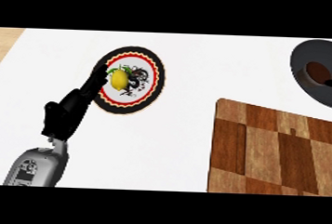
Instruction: Pick the cupcake from the cutting board and place it in the pan
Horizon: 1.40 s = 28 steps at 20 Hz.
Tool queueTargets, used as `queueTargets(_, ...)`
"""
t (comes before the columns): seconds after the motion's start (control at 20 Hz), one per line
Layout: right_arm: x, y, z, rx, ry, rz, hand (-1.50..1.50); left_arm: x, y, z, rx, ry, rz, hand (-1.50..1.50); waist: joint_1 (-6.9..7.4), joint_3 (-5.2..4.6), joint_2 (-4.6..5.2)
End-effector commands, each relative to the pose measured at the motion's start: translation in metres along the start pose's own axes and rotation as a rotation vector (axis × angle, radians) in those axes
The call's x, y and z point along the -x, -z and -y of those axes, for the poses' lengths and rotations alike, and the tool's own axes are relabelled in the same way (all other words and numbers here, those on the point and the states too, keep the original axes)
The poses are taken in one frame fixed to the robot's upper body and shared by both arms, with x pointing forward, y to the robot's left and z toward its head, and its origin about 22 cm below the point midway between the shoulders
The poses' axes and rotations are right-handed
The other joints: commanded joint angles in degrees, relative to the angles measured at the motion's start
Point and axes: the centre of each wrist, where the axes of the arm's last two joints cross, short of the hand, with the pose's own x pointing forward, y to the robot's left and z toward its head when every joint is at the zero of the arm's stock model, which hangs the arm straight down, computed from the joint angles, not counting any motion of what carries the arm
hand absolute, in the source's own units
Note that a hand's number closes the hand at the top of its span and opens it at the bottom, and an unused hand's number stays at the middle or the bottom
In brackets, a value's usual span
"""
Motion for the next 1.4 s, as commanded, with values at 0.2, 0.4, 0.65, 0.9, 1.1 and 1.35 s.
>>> queueTargets(0.2, 0.015, -0.021, 0.046, -0.091, 0.148, 0.044, -1.5, 0.005, -0.003, 0.0, -0.018, 0.007, -0.021, 0.0, -0.58, -0.05, -0.32)
queueTargets(0.4, 0.035, -0.043, 0.061, -0.069, 0.171, 0.158, -1.5, 0.007, -0.01, -0.004, -0.01, 0.012, -0.028, 0.0, -0.94, 0.03, -0.54)
queueTargets(0.65, 0.052, -0.063, 0.073, -0.087, 0.214, 0.151, -1.5, 0.004, -0.009, -0.015, -0.031, 0.003, -0.02, 0.0, -1.48, -0.09, -0.81)
queueTargets(0.9, 0.06, -0.079, 0.091, -0.088, 0.236, 0.173, -1.5, 0.013, -0.013, -0.01, -0.033, 0.008, -0.047, 0.0, -2.26, -0.12, -1.19)
queueTargets(1.1, 0.081, -0.097, 0.079, -0.085, 0.236, 0.178, -1.5, 0.008, -0.012, -0.008, -0.019, -0.001, -0.038, 0.0, -2.3, -0.05, -1.28)
queueTargets(1.35, 0.087, -0.102, 0.071, -0.086, 0.211, 0.17, -1.5, 0.01, -0.012, -0.012, -0.023, -0.006, -0.036, 0.0, -2.41, -0.17, -1.39)
